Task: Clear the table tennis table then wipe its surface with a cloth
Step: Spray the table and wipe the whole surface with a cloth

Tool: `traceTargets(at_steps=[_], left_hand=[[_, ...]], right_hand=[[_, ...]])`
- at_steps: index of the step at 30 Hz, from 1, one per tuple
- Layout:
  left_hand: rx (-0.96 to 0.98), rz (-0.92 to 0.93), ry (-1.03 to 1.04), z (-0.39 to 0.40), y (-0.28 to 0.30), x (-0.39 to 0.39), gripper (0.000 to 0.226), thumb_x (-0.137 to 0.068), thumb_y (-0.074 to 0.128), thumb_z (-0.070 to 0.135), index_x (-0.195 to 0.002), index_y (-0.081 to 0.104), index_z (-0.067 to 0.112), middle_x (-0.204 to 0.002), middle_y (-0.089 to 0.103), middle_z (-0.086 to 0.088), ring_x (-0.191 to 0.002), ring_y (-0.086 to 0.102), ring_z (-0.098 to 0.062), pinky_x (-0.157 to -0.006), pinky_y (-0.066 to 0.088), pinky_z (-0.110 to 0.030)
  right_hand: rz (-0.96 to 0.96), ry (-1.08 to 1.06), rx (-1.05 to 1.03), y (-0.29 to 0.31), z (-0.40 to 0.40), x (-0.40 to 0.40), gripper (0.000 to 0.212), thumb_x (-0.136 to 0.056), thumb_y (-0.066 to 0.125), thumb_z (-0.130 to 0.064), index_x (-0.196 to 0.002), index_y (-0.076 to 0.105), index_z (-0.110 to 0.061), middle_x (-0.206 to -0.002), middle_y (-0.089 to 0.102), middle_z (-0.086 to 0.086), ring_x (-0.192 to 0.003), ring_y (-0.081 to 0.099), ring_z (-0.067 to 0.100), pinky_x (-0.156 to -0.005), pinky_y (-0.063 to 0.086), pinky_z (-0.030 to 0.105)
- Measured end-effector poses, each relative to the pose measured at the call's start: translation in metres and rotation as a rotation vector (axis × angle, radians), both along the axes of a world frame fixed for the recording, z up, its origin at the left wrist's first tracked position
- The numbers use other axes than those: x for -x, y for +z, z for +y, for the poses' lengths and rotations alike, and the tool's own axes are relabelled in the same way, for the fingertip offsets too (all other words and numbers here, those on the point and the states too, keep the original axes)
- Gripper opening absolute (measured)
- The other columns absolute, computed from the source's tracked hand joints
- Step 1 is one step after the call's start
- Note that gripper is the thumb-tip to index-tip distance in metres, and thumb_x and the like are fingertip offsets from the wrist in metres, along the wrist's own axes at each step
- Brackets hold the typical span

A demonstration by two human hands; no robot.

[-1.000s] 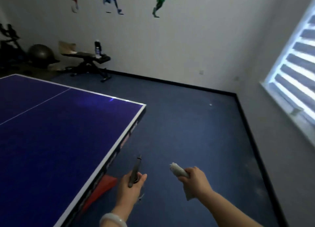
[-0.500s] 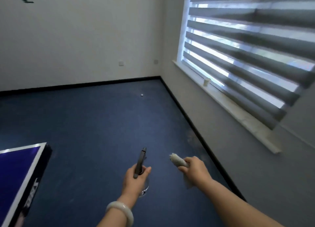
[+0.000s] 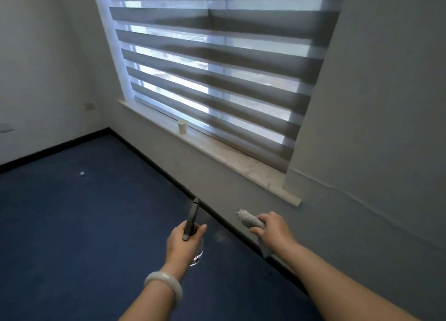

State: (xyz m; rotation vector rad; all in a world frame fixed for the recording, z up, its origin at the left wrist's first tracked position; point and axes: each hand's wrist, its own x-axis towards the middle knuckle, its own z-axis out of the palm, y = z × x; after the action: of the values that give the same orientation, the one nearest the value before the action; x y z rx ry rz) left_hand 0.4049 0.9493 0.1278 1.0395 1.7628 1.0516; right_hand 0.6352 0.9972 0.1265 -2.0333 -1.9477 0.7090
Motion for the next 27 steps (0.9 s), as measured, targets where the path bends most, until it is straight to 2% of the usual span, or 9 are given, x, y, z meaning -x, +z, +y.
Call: traceTargets(at_steps=[4,7,11,14,18,21,24,25,27], left_hand=[[0.002,0.019,-0.05,0.076,-0.002,-0.041,0.019,-0.081,0.077,0.03,-0.077,0.067,0.015,-0.071,0.067,0.002,-0.071,0.06,-0.015,-0.06,0.042,-0.021],[0.012,0.039,-0.075,0.126,0.0,-0.062,0.018,-0.081,0.076,0.03,-0.075,0.067,0.016,-0.071,0.067,0.003,-0.073,0.06,-0.014,-0.062,0.042,-0.022],[0.051,0.055,-0.109,0.179,-0.005,-0.072,0.021,-0.08,0.077,0.032,-0.073,0.065,0.015,-0.071,0.068,-0.001,-0.071,0.061,-0.018,-0.066,0.044,-0.03],[0.1,0.063,-0.13,0.226,-0.013,-0.076,0.019,-0.08,0.077,0.032,-0.075,0.067,0.017,-0.073,0.07,-0.001,-0.075,0.063,-0.017,-0.065,0.044,-0.028],[0.153,0.06,-0.235,0.299,-0.028,-0.082,0.021,-0.078,0.079,0.03,-0.075,0.066,0.013,-0.065,0.067,-0.001,-0.069,0.062,-0.023,-0.066,0.044,-0.032],[0.131,0.071,-0.361,0.354,-0.033,-0.086,0.021,-0.08,0.078,0.025,-0.077,0.064,0.01,-0.064,0.065,0.001,-0.066,0.062,-0.017,-0.061,0.043,-0.026],[0.131,0.068,-0.508,0.403,-0.036,-0.089,0.018,-0.085,0.072,0.014,-0.077,0.06,0.004,-0.059,0.059,-0.003,-0.047,0.055,0.0,-0.047,0.039,-0.011],[0.129,0.079,-0.541,0.418,-0.04,-0.09,0.02,-0.085,0.073,0.016,-0.078,0.06,0.002,-0.06,0.059,-0.004,-0.047,0.055,0.0,-0.048,0.04,-0.011],[0.13,0.112,-0.593,0.444,-0.049,-0.093,0.025,-0.084,0.075,0.025,-0.081,0.062,0.003,-0.065,0.063,-0.004,-0.063,0.061,-0.011,-0.056,0.041,-0.015]], right_hand=[[0.02,-0.052,0.012,-0.01,0.062,-0.042,0.029,-0.084,0.072,-0.037,-0.11,0.071,-0.023,-0.094,0.052,0.0,-0.101,0.058,0.023,-0.078,0.036,0.025],[0.045,-0.098,0.028,-0.02,0.109,-0.066,0.028,-0.082,0.072,-0.042,-0.105,0.071,-0.026,-0.101,0.063,0.003,-0.099,0.059,0.021,-0.072,0.035,0.025],[0.054,-0.125,0.061,-0.028,0.156,-0.078,0.03,-0.083,0.072,-0.042,-0.108,0.071,-0.026,-0.106,0.063,0.001,-0.101,0.058,0.018,-0.073,0.034,0.024],[0.087,-0.151,0.071,-0.038,0.191,-0.081,0.033,-0.085,0.07,-0.039,-0.112,0.069,-0.022,-0.106,0.059,0.002,-0.104,0.056,0.019,-0.074,0.03,0.022],[0.102,-0.237,0.085,-0.053,0.237,-0.081,0.036,-0.086,0.069,-0.039,-0.115,0.068,-0.019,-0.112,0.059,0.005,-0.104,0.056,0.02,-0.077,0.036,0.024],[0.135,-0.339,0.075,-0.058,0.272,-0.08,0.034,-0.086,0.069,-0.036,-0.114,0.068,-0.016,-0.109,0.058,0.006,-0.103,0.056,0.021,-0.075,0.035,0.024],[0.147,-0.436,0.091,-0.066,0.301,-0.075,0.035,-0.088,0.068,-0.035,-0.117,0.066,-0.015,-0.112,0.057,0.008,-0.105,0.055,0.022,-0.073,0.033,0.022],[0.162,-0.469,0.092,-0.069,0.309,-0.073,0.035,-0.088,0.068,-0.034,-0.117,0.066,-0.015,-0.111,0.056,0.008,-0.104,0.055,0.022,-0.073,0.032,0.021],[0.189,-0.513,0.094,-0.079,0.322,-0.069,0.034,-0.088,0.068,-0.034,-0.117,0.067,-0.015,-0.107,0.055,0.006,-0.102,0.055,0.021,-0.072,0.03,0.021]])
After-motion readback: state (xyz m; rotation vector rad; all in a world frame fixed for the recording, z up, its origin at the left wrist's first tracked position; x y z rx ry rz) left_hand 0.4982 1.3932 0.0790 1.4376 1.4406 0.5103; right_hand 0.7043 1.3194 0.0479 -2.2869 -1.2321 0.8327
